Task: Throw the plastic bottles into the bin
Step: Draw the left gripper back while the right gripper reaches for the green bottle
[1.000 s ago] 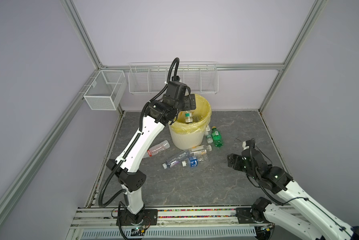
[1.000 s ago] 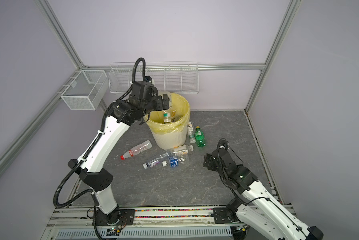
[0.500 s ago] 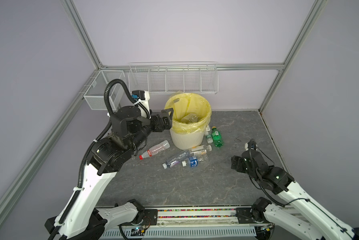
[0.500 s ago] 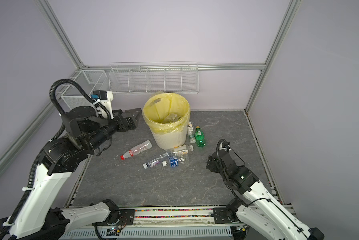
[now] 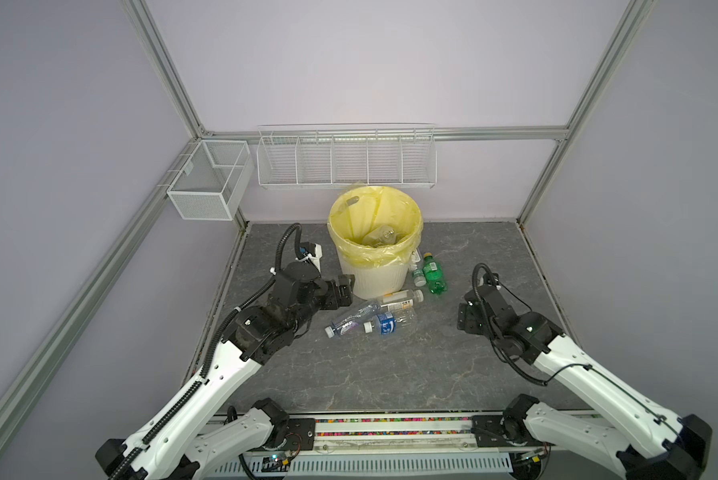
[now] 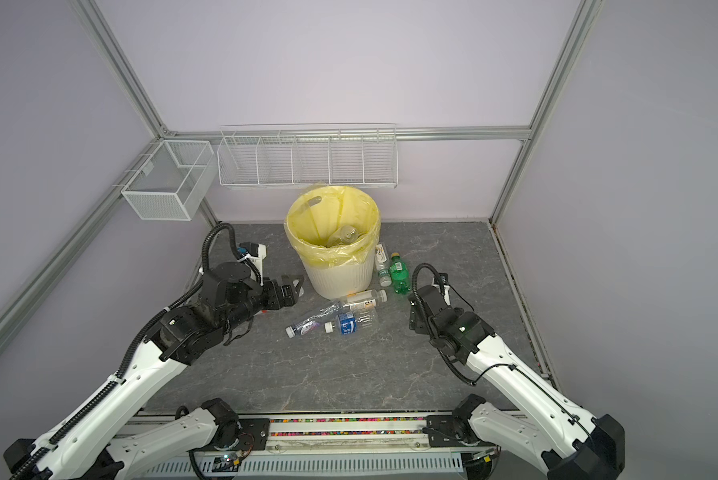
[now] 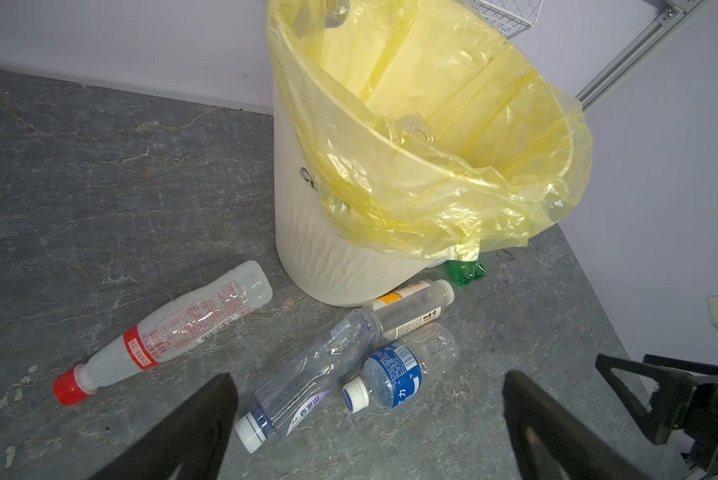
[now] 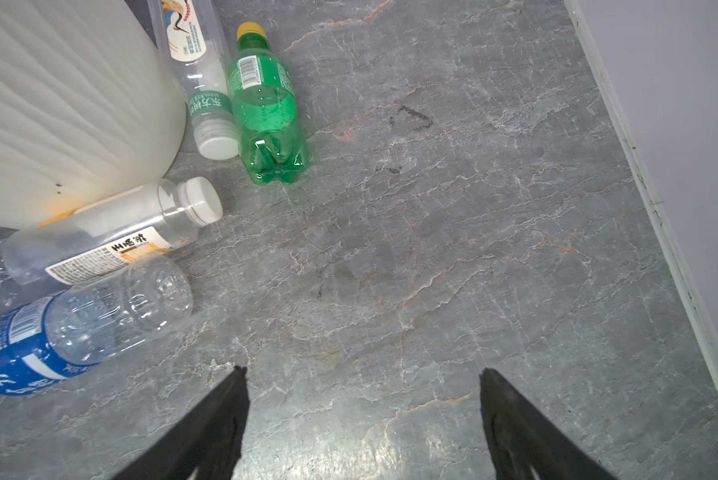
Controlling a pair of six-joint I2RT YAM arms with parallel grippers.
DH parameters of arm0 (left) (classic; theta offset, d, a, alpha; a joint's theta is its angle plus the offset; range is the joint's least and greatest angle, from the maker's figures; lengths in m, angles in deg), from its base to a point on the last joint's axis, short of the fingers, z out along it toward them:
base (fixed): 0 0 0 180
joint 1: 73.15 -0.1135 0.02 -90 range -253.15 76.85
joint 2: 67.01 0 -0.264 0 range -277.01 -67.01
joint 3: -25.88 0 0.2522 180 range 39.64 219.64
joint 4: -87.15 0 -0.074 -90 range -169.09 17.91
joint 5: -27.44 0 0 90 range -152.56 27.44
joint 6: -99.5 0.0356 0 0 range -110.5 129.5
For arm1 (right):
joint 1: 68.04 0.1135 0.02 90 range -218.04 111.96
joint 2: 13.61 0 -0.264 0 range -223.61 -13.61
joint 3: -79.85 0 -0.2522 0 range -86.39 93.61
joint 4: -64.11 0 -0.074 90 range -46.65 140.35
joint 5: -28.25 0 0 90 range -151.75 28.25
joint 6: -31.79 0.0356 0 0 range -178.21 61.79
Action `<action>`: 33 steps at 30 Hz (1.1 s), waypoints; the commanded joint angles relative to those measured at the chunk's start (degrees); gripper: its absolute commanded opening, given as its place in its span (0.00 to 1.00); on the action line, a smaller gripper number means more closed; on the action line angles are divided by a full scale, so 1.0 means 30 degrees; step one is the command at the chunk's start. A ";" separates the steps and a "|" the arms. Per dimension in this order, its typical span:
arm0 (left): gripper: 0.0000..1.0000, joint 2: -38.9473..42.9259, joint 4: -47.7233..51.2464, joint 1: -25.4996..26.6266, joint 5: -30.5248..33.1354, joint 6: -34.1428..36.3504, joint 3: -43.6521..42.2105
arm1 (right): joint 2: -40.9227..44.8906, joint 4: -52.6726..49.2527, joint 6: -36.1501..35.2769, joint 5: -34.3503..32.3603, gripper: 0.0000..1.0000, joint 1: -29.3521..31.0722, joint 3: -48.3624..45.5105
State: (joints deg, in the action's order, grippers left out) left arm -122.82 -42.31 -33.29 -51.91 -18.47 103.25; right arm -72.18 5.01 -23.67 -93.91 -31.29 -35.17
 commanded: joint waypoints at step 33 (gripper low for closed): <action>0.99 -0.2578 -0.3806 -0.0100 0.1524 -0.3283 -0.4964 | -1.4814 0.4036 -0.6371 0.8021 0.89 -0.5207 0.9167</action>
State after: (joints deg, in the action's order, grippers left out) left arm -131.70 -53.50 -33.29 -49.72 -26.10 88.44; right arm -115.02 16.59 -40.30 -71.11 -46.17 -9.07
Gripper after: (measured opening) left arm 0.996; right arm 0.889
